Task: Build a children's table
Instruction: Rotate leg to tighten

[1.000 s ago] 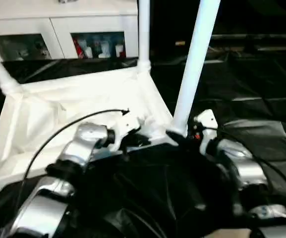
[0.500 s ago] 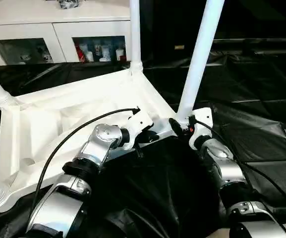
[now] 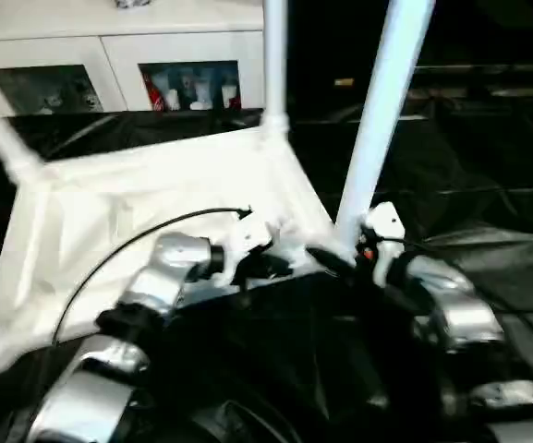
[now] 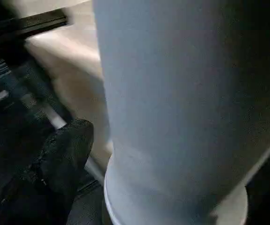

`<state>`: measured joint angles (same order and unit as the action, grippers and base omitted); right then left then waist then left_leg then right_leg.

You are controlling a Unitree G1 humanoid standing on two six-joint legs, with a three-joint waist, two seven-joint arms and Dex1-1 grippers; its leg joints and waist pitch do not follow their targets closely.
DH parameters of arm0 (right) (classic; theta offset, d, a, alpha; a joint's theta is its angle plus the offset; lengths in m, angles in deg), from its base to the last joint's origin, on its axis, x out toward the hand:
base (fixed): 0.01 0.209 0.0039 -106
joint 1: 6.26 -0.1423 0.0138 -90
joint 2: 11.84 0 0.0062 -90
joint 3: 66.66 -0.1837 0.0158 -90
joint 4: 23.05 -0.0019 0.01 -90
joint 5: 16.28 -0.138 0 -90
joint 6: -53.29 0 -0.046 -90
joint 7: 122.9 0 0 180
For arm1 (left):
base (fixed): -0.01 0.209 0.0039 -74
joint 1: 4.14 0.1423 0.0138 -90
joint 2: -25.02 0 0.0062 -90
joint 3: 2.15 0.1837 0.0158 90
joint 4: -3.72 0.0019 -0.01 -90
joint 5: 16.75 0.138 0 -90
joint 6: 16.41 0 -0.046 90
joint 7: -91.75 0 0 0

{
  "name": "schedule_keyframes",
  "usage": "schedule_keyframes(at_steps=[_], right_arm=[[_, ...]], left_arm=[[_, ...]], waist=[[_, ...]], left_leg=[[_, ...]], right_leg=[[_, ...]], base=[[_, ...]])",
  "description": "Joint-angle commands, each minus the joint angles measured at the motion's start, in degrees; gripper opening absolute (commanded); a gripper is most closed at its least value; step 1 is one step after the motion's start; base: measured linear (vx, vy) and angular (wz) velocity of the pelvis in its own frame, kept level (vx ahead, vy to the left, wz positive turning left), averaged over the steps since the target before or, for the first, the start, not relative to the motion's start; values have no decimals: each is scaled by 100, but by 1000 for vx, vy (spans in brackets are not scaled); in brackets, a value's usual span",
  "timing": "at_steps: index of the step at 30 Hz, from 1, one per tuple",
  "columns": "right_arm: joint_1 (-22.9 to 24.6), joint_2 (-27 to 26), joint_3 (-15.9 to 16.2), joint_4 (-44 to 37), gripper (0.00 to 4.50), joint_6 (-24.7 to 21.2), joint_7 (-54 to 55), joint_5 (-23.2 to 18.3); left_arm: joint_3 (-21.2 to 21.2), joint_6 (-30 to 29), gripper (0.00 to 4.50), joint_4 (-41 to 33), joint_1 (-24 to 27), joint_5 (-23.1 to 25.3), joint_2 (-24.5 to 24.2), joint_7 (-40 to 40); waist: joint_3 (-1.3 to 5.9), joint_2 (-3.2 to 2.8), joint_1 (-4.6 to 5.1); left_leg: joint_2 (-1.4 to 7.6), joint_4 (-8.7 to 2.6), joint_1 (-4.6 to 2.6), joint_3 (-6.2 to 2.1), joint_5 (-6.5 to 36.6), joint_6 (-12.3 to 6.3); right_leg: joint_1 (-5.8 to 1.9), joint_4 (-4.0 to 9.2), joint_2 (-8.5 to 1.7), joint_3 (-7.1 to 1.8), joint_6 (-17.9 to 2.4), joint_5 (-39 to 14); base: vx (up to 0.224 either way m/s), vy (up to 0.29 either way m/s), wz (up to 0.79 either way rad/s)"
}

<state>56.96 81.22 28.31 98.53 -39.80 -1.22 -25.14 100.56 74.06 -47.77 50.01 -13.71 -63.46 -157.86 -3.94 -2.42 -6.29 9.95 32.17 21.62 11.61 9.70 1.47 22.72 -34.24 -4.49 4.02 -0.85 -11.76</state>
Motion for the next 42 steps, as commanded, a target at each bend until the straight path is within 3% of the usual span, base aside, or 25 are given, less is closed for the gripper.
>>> schedule_keyframes(at_steps=[1,5,8,14,22,23,25,27,30,33,37,40,41,42], right_arm=[[52,62,267,-108,411,-205,-507,2],[78,177,300,-171,411,-277,-726,-8],[69,197,287,-222,378,-369,-803,-100],[110,227,313,-330,330,-514,-1020,-211],[248,210,293,-461,280,-606,-895,-229],[316,105,225,-418,280,-602,-557,-181],[336,-82,112,-232,278,-560,64,-41],[338,-148,74,-165,277,-551,275,5],[282,-703,-269,249,277,-581,1781,154],[162,-1165,-471,577,277,-621,2919,256],[-66,-1709,-604,869,277,-671,3805,238],[-235,-1952,-353,997,277,-529,3791,411],[-255,-1989,-325,987,332,-434,3684,414],[-268,-1971,-290,953,346,-291,3534,431]], left_arm=[[168,55,0,-72,216,-231,11,-389],[118,16,0,-163,283,-269,-94,-424],[93,9,0,-178,306,-290,-126,-447],[104,-55,0,-293,378,-339,-166,-482],[90,-101,0,-299,397,-338,-139,-430],[76,-116,0,-233,365,-291,-51,-248],[57,-120,0,-78,274,-167,69,117],[56,-111,0,-20,239,-121,105,241],[4,-249,0,344,-47,74,439,1056],[-6,-345,0,587,-264,168,755,1579],[6,-419,0,855,-496,276,1118,2197],[25,-428,0,934,-592,290,1321,2308],[28,-410,0,946,-605,297,1342,2302],[40,-403,0,918,-591,290,1327,2212]], waist=[[329,174,1],[302,159,14],[298,175,26],[322,182,19],[331,176,0],[344,123,-3],[326,144,3],[298,145,35],[264,144,77],[193,131,165],[206,96,187],[231,91,180],[227,105,175],[231,111,170]], left_leg=[[375,-261,-33,-160,617,-900],[398,-288,-39,-166,847,-742],[394,-294,-55,-164,898,-668],[384,-260,-42,-155,630,-769],[385,-252,-48,-158,633,-746],[383,-246,-55,-156,632,-739],[381,-262,-53,-159,701,-693],[374,-300,-69,-173,1026,-483],[373,-341,-106,-189,1329,-293],[368,-422,-215,-259,2127,101],[363,-468,-243,-283,2343,168],[380,-498,-204,-283,2199,130],[370,-493,-205,-266,2185,90],[365,-489,-207,-260,2176,67]], right_leg=[[-272,352,-477,-277,-1376,-469],[-230,379,-479,-284,-1352,-859],[-226,386,-479,-296,-1339,-918],[-241,336,-475,-291,-1410,-496],[-248,332,-475,-291,-1399,-499],[-244,336,-471,-289,-1420,-443],[-240,352,-473,-288,-1419,-518],[-236,417,-486,-284,-1318,-1132],[-197,503,-509,-309,-1155,-1802],[-146,637,-543,-304,-850,-3023],[-133,689,-538,-314,-695,-3089],[-171,662,-530,-319,-746,-2547],[-163,653,-521,-330,-793,-2381],[-163,647,-525,-334,-816,-2331]], base=[[0,0,0],[0,0,0],[0,0,0],[0,0,0],[0,0,0],[0,0,0],[0,0,0],[0,0,0],[0,0,0],[0,0,0],[-15,8,-1],[0,0,0],[0,0,0],[0,0,0]])
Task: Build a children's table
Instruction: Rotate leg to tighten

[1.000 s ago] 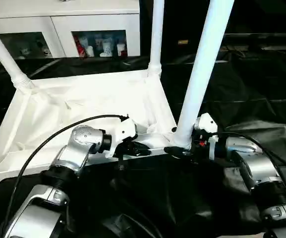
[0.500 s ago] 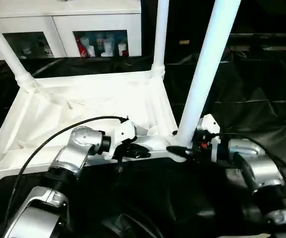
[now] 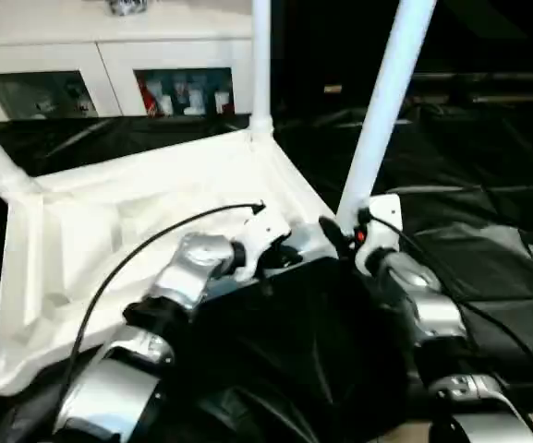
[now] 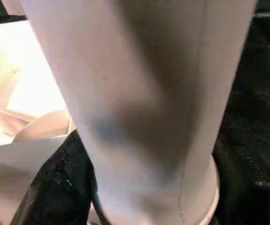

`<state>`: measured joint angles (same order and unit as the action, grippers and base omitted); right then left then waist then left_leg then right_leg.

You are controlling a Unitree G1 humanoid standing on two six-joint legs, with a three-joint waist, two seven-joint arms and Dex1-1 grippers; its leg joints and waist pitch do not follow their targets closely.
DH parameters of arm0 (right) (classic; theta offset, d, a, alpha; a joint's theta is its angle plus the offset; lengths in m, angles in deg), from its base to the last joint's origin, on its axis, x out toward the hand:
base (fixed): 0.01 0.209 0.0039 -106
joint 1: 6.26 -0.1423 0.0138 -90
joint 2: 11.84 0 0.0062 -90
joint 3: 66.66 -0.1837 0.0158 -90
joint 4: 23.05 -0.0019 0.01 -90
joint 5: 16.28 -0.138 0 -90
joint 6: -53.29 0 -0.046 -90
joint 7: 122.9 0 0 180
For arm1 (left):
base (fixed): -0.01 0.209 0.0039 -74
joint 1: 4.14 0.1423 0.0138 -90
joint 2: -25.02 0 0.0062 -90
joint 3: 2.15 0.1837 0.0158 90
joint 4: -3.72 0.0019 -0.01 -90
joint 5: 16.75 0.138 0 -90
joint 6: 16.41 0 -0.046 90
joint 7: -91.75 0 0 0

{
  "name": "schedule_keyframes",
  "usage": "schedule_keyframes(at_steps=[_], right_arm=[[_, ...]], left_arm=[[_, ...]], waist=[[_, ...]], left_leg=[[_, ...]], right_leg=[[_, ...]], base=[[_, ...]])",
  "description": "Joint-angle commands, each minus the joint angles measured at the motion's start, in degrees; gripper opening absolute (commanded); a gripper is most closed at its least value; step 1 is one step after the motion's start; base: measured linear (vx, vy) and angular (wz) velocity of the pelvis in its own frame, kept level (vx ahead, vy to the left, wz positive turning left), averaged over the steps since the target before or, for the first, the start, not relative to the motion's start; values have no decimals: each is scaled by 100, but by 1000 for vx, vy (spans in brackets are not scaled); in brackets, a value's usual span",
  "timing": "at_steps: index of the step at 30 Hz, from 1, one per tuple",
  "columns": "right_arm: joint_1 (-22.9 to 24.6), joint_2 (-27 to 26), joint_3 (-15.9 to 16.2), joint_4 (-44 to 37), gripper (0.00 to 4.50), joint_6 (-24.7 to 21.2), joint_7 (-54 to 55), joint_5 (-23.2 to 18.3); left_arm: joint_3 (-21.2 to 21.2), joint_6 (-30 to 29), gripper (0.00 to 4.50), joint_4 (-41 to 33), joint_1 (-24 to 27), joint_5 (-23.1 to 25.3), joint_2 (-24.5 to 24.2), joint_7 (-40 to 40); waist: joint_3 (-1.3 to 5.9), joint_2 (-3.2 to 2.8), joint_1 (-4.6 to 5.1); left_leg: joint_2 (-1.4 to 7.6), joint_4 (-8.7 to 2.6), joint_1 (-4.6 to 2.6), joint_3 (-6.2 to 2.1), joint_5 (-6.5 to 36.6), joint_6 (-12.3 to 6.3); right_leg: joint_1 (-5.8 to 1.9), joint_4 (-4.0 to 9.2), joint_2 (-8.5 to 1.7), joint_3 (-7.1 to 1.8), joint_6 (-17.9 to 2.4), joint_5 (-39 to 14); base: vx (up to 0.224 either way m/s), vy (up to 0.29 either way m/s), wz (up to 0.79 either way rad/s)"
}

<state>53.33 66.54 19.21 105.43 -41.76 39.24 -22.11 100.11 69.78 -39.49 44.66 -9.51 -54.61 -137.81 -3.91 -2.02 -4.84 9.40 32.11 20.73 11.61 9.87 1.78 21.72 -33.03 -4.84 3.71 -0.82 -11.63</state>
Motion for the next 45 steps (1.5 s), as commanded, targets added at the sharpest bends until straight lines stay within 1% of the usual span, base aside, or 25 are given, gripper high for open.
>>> schedule_keyframes(at_steps=[1,2,5,8,10,12,13,14,15,16,17,19,21,22,24,26,28,30,36,38,41,42,43,44,45], right_arm=[[81,-493,637,256,346,6,-571,149],[58,-428,636,230,346,75,-755,102],[50,-195,708,81,391,200,-1342,-6],[97,123,804,-109,391,161,-1981,-84],[168,443,926,-288,391,129,-2549,-123],[185,514,950,-322,391,140,-2672,-128],[245,797,971,-439,391,132,-3161,-167],[282,1000,983,-498,391,130,-3499,-188],[288,1051,981,-509,391,127,-3589,-190],[307,1254,975,-552,391,116,-3942,-192],[317,1363,968,-592,391,84,-4130,-226],[323,1513,953,-655,391,22,-4380,-309],[324,1660,992,-705,391,-6,-4560,-375],[325,1679,1000,-714,365,-9,-4589,-373],[335,1754,1034,-761,365,-37,-4728,-371],[332,1763,1036,-777,340,-85,-4853,-408],[330,1758,1036,-776,328,-89,-4878,-409],[337,1751,1035,-782,318,-108,-4911,-437],[472,1652,1015,-871,278,-250,-4869,-560],[428,1352,836,-568,276,-78,-3992,-353],[373,1014,690,-213,275,14,-3017,-178],[339,804,601,-42,274,45,-2453,-118],[302,602,509,107,274,34,-1938,-88],[299,584,502,118,274,31,-1899,-88],[233,241,392,332,274,-8,-1118,-52]], left_arm=[[91,37,0,93,-56,-128,434,161],[101,101,0,63,-20,-140,364,18],[126,253,0,-23,74,-202,150,-372],[153,348,0,-160,176,-297,-49,-776],[182,403,0,-334,288,-379,-233,-1173],[186,407,0,-372,313,-395,-279,-1256],[200,463,0,-470,392,-432,-462,-1540],[177,472,0,-529,437,-483,-562,-1706],[167,468,0,-548,450,-504,-591,-1760],[122,440,0,-630,505,-598,-704,-1978],[105,428,0,-684,537,-646,-765,-2083],[81,384,0,-771,587,-724,-856,-2222],[60,343,0,-863,637,-790,-940,-2327],[55,342,0,-871,643,-798,-952,-2339],[24,336,0,-918,671,-825,-1007,-2392],[13,296,0,-966,693,-848,-1044,-2459],[14,291,0,-978,700,-851,-1055,-2470],[21,266,0,-1008,714,-863,-1069,-2497],[28,183,0,-1069,755,-869,-1089,-2495],[-21,95,0,-874,678,-737,-985,-2075],[-92,78,0,-515,500,-526,-790,-1308],[-145,67,0,-345,397,-474,-651,-940],[-179,56,0,-206,303,-426,-521,-624],[-180,54,0,-197,296,-420,-510,-598],[-187,17,0,-16,144,-319,-276,-94]], waist=[[231,75,20],[238,80,11],[249,79,-3],[262,107,-6],[267,100,-36],[280,88,-44],[295,72,-60],[315,84,-78],[321,79,-91],[316,68,-98],[327,78,-94],[347,75,-110],[364,73,-107],[365,68,-112],[339,72,-109],[321,71,-114],[307,71,-109],[312,73,-110],[324,66,-120],[315,54,-101],[282,65,-44],[280,48,-32],[256,53,-5],[239,72,8],[222,64,17]], left_leg=[[412,-475,-112,-253,2116,-17],[410,-468,-103,-250,2055,-74],[420,-464,-63,-248,1817,-214],[411,-431,-22,-227,1581,-378],[421,-410,-11,-205,1445,-484],[429,-394,4,-188,1288,-539],[437,-379,-19,-176,1175,-534],[435,-351,5,-175,1010,-571],[444,-330,13,-162,843,-678],[449,-325,7,-159,811,-710],[437,-310,41,-160,721,-777],[449,-294,21,-164,664,-846],[457,-267,27,-157,542,-928],[459,-260,32,-159,544,-932],[450,-264,44,-153,683,-903],[455,-286,36,-158,909,-771],[455,-299,35,-162,1012,-678],[451,-297,34,-163,975,-635],[449,-278,38,-160,834,-716],[448,-295,33,-164,924,-638],[432,-330,7,-176,1294,-393],[429,-335,5,-181,1332,-335],[417,-355,-26,-180,1474,-213],[402,-378,-41,-213,1688,-103],[416,-406,-44,-226,1792,-42]], right_leg=[[-68,523,-504,-307,-859,-2288],[-77,517,-511,-304,-891,-2237],[-111,488,-521,-300,-962,-1986],[-149,451,-513,-287,-1065,-1721],[-167,438,-506,-275,-1122,-1588],[-159,410,-497,-261,-1171,-1473],[-143,400,-498,-262,-1227,-1346],[-187,353,-487,-245,-1302,-1061],[-174,313,-466,-241,-1371,-700],[-164,301,-459,-239,-1411,-591],[-191,262,-459,-227,-1476,-400],[-189,239,-460,-222,-1536,-206],[-164,208,-445,-221,-1624,23],[-157,201,-448,-219,-1640,32],[-146,223,-448,-216,-1629,-178],[-142,267,-462,-226,-1560,-612],[-134,282,-458,-234,-1511,-801],[-137,271,-457,-240,-1504,-750],[-139,244,-452,-238,-1539,-463],[-125,261,-451,-232,-1537,-634],[-103,340,-472,-249,-1407,-1336],[-89,351,-474,-256,-1370,-1458],[-54,396,-467,-266,-1294,-1737],[-81,437,-491,-255,-1165,-2199],[-56,467,-492,-263,-1045,-2442]], base=[[0,0,0],[0,0,0],[0,0,0],[0,0,0],[0,0,0],[0,0,0],[0,0,0],[0,0,0],[0,0,0],[0,0,0],[0,0,0],[0,0,0],[0,0,0],[0,0,0],[0,0,0],[0,0,0],[0,0,0],[0,0,0],[0,0,0],[0,0,0],[0,0,0],[0,0,0],[0,0,0],[0,0,0],[0,0,0]])
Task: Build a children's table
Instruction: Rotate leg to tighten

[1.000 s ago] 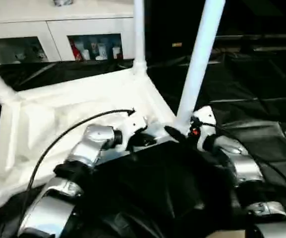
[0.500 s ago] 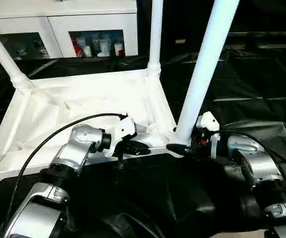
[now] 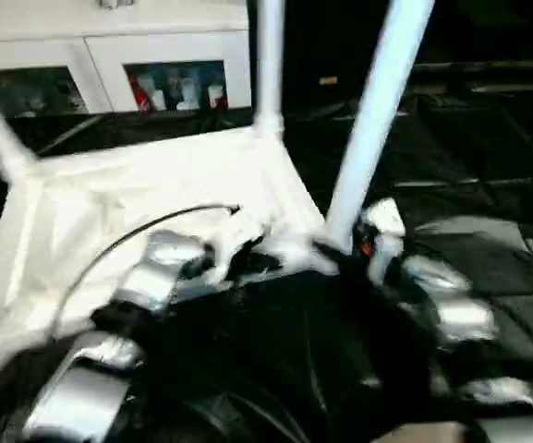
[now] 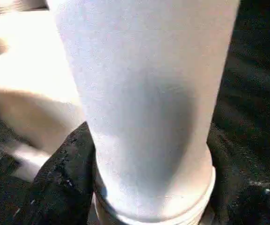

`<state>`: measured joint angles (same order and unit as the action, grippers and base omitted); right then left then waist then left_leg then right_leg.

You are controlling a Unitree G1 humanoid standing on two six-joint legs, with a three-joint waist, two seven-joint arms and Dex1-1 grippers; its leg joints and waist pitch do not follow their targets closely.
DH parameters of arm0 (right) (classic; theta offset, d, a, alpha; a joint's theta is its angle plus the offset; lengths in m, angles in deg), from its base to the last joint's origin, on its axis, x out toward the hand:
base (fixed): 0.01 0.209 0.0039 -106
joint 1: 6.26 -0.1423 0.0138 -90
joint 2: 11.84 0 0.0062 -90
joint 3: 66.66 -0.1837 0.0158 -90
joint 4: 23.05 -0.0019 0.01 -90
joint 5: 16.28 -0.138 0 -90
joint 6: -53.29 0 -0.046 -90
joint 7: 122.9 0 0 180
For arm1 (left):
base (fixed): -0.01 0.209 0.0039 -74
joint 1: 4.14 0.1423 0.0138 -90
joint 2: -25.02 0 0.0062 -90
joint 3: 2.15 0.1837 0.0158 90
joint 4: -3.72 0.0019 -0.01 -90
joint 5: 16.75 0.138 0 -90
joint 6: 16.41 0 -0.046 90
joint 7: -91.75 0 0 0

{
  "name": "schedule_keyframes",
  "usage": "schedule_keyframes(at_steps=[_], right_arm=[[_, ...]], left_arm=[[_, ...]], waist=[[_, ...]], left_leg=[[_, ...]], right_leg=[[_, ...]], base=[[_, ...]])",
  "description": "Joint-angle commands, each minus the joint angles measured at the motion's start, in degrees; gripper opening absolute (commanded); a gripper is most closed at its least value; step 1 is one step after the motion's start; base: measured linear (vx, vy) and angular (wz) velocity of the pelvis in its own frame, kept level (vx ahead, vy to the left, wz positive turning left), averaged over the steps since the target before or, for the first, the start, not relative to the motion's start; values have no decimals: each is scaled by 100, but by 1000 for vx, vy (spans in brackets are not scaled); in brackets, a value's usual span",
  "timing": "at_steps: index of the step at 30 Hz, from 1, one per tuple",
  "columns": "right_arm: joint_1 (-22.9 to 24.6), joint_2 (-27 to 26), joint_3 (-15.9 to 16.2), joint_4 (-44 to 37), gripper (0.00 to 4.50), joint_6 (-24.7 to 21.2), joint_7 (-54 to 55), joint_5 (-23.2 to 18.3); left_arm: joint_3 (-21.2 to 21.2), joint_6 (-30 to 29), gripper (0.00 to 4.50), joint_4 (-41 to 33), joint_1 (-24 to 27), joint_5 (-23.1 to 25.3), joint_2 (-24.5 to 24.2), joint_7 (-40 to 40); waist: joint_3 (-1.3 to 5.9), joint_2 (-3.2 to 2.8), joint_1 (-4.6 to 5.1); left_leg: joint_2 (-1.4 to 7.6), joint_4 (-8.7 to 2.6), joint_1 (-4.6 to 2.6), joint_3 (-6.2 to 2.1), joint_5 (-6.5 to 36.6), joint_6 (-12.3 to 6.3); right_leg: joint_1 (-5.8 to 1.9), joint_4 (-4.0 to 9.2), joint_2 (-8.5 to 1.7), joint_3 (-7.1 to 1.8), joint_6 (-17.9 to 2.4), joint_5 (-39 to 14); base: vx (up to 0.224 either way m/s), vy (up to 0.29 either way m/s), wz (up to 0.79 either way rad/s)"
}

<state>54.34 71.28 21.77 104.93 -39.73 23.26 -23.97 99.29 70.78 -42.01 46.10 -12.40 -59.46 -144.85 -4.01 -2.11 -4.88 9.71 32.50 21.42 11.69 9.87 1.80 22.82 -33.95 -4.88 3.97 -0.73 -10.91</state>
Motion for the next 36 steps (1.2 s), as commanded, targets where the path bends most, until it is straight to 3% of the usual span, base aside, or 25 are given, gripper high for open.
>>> schedule_keyframes(at_steps=[1,2,5,7,8,12,14,19,22,23,25,29,31,33,36], right_arm=[[101,-391,137,463,274,-234,761,168],[74,-535,164,512,274,-242,970,212],[-4,-821,219,606,273,-273,1284,281],[-82,-1015,365,674,273,-112,1207,379],[-106,-1075,392,668,343,-5,1073,358],[-141,-1005,343,617,364,126,834,271],[-139,-858,365,543,394,183,613,249],[-49,-288,501,179,403,156,-553,108],[32,49,628,-42,403,118,-1191,67],[70,200,658,-147,403,64,-1473,23],[136,544,706,-354,403,-69,-2055,-57],[147,860,697,-456,403,-112,-2527,-91],[117,1019,649,-469,403,-123,-2706,-154],[104,1101,630,-480,403,-140,-2808,-192],[105,1151,632,-494,403,-151,-2893,-194]], left_arm=[[-110,-117,0,312,-77,3,344,848],[-122,-139,0,373,-147,22,471,1080],[-99,-158,0,432,-246,1,700,1281],[-16,-99,0,451,-289,-8,863,1211],[23,-31,0,449,-290,-6,901,1124],[48,121,0,444,-228,4,804,866],[53,185,0,377,-152,-15,683,663],[65,302,0,101,83,-186,317,-100],[85,298,0,-36,182,-228,111,-459],[84,325,0,-63,207,-241,25,-601],[84,373,0,-152,278,-289,-173,-924],[62,343,0,-285,354,-368,-353,-1198],[58,291,0,-408,429,-452,-479,-1386],[56,276,0,-455,466,-492,-540,-1467],[40,284,0,-459,481,-495,-562,-1494]], waist=[[218,70,21],[207,85,32],[222,80,13],[233,43,15],[237,57,25],[246,59,25],[250,66,24],[287,99,4],[319,91,-31],[335,119,-32],[365,113,-87],[414,120,-108],[420,112,-125],[386,114,-116],[358,115,-115]], left_leg=[[379,-448,-149,-229,1919,-13],[355,-446,-172,-243,2087,14],[361,-479,-183,-262,2109,-56],[375,-508,-175,-273,2110,-67],[383,-525,-160,-270,2094,-73],[374,-523,-142,-261,2055,-158],[369,-513,-137,-254,2029,-196],[381,-475,-97,-227,1607,-401],[384,-417,-32,-194,1111,-644],[392,-395,-34,-178,1001,-697],[393,-359,-55,-173,802,-744],[399,-283,-20,-155,386,-977],[413,-264,-13,-157,405,-1001],[414,-279,-9,-149,644,-931],[418,-317,-30,-161,1010,-645]], right_leg=[[-129,591,-484,-295,-991,-2692],[-126,631,-495,-295,-877,-3015],[-129,671,-508,-306,-718,-3111],[-142,656,-500,-294,-741,-2903],[-164,650,-493,-292,-773,-2690],[-179,618,-504,-314,-904,-2400],[-183,622,-513,-319,-921,-2392],[-241,559,-513,-308,-1088,-1886],[-288,464,-482,-271,-1233,-1238],[-279,452,-483,-266,-1280,-1122],[-311,403,-472,-256,-1367,-852],[-285,277,-450,-246,-1587,16],[-265,263,-457,-238,-1631,-15],[-247,310,-456,-239,-1603,-402],[-235,365,-459,-259,-1471,-1068]], base=[[0,0,0],[0,0,0],[0,0,0],[0,0,0],[0,0,0],[0,0,0],[0,0,0],[0,0,0],[0,0,0],[0,0,0],[0,0,0],[0,0,0],[0,0,0],[0,0,0],[0,0,0]])
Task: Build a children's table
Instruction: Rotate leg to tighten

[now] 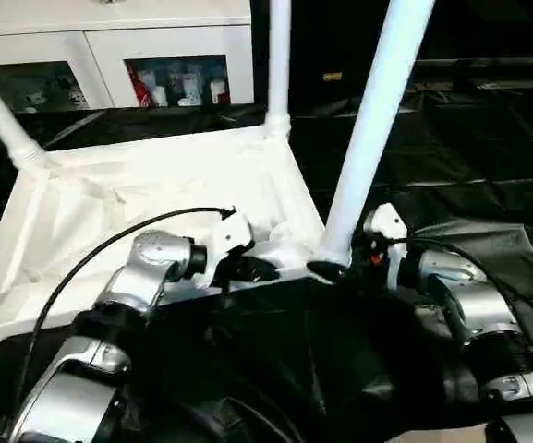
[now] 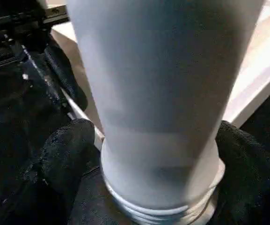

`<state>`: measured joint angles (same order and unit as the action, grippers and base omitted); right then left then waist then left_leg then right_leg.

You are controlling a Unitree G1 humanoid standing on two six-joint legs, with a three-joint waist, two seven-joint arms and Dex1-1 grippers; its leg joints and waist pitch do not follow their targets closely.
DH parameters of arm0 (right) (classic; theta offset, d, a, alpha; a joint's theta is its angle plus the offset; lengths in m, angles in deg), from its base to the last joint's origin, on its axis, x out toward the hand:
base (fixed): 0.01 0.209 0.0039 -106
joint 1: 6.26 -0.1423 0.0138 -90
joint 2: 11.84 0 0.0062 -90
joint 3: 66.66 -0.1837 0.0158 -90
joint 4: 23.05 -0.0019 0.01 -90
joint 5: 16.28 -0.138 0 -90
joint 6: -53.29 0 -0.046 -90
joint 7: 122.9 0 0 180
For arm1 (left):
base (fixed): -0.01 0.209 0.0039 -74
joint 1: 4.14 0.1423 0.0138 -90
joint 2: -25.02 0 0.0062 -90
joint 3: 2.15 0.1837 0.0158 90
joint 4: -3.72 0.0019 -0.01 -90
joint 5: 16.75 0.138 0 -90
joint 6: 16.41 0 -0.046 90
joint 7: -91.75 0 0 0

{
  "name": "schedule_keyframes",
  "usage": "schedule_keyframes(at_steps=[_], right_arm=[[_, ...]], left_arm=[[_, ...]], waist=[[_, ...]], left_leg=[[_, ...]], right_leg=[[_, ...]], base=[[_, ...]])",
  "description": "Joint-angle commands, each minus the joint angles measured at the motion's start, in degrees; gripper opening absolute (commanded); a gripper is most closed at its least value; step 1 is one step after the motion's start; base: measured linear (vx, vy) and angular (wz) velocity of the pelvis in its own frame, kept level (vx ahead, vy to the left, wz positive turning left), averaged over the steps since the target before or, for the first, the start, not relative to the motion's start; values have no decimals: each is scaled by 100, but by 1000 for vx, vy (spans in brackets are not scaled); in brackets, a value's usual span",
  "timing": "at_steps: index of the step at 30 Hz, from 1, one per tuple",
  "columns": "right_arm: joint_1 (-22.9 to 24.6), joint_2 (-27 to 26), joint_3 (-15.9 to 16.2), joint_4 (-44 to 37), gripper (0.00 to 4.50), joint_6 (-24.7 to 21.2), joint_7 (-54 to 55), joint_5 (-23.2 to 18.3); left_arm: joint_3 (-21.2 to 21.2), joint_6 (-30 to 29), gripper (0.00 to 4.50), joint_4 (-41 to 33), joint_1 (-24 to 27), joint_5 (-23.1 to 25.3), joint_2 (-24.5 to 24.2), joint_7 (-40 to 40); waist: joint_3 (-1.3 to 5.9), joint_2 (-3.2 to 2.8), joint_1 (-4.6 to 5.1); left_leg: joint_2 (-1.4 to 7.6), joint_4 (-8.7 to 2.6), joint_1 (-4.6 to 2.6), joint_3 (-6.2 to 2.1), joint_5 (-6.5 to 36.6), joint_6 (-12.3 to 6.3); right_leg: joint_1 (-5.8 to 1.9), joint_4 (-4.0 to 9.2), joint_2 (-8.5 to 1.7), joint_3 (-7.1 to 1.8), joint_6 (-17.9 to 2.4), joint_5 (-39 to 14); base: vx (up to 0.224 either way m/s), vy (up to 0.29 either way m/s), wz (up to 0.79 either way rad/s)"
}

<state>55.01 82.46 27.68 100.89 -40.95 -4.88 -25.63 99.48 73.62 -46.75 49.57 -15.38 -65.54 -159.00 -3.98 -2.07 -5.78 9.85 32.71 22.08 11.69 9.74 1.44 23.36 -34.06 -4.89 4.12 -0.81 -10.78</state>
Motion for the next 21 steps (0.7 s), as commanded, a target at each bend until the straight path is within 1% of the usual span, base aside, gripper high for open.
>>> schedule_keyframes(at_steps=[1,2,4,5,6,8,11,12,13,14,15,17,19,20,21], right_arm=[[40,43,37,-103,403,-49,-99,-42],[42,57,34,-122,377,-77,-129,-61],[41,93,22,-111,369,-114,-240,-92],[40,100,22,-101,365,-125,-277,-100],[41,105,33,-85,341,-111,-296,-95],[39,109,42,-75,333,-103,-303,-95],[48,77,46,-36,298,-83,-267,-102],[55,61,43,-14,298,-67,-212,-82],[55,61,43,-14,288,-67,-212,-82],[81,6,36,57,285,-42,25,11],[90,-13,33,73,282,-38,91,33],[129,-108,10,133,280,-39,409,113],[154,-249,-26,199,279,-75,775,166],[154,-249,-26,199,278,-75,775,166],[169,-367,-56,246,278,-83,1032,194]], left_arm=[[18,1,0,15,136,-200,41,-88],[16,1,0,15,139,-204,33,-103],[12,-14,0,12,135,-218,19,-140],[11,-20,0,14,130,-221,19,-148],[9,-29,0,3,131,-220,17,-151],[8,-37,0,-6,131,-219,16,-153],[6,-56,0,-9,125,-227,16,-146],[-8,-76,0,0,120,-229,23,-111],[-8,-76,0,0,120,-229,23,-111],[-42,-106,0,33,103,-225,55,-19],[-52,-115,0,44,97,-223,65,11],[-85,-134,0,107,64,-189,114,172],[-89,-141,0,219,5,-106,175,400],[-89,-141,0,219,5,-106,175,400],[-100,-147,0,296,-43,-60,240,580]], waist=[[358,110,-26],[361,128,-26],[367,132,-30],[376,132,-34],[383,135,-37],[395,132,-43],[388,127,-49],[386,127,-47],[385,129,-48],[386,128,-44],[386,115,-43],[380,126,-25],[363,118,-10],[355,117,6],[358,117,9]], left_leg=[[406,-339,-103,-163,1045,-575],[400,-334,-102,-161,1028,-553],[394,-325,-94,-158,926,-569],[389,-314,-87,-159,835,-608],[383,-301,-82,-154,738,-661],[380,-286,-79,-154,642,-728],[376,-278,-81,-150,624,-784],[376,-279,-81,-151,641,-776],[376,-280,-84,-153,652,-772],[377,-282,-82,-155,662,-754],[382,-284,-87,-157,665,-736],[371,-290,-84,-158,757,-672],[373,-303,-86,-161,843,-625],[371,-315,-99,-164,932,-570],[373,-317,-105,-167,991,-524]], right_leg=[[-289,379,-459,-276,-1448,-1117],[-293,376,-463,-282,-1422,-1113],[-295,360,-459,-284,-1428,-989],[-303,340,-456,-280,-1445,-856],[-306,325,-455,-279,-1472,-701],[-308,300,-450,-273,-1514,-515],[-302,302,-444,-265,-1541,-486],[-304,304,-443,-265,-1533,-526],[-304,307,-443,-264,-1530,-552],[-305,307,-442,-263,-1524,-591],[-299,307,-443,-265,-1525,-603],[-306,328,-448,-265,-1498,-748],[-295,346,-443,-269,-1464,-877],[-285,367,-443,-269,-1433,-1020],[-296,374,-450,-271,-1407,-1106]], base=[[0,0,0],[0,0,0],[0,0,0],[0,0,0],[0,0,0],[0,0,0],[0,0,0],[0,0,0],[0,0,0],[0,0,0],[0,0,0],[0,0,0],[0,0,0],[0,0,0],[0,0,0]])
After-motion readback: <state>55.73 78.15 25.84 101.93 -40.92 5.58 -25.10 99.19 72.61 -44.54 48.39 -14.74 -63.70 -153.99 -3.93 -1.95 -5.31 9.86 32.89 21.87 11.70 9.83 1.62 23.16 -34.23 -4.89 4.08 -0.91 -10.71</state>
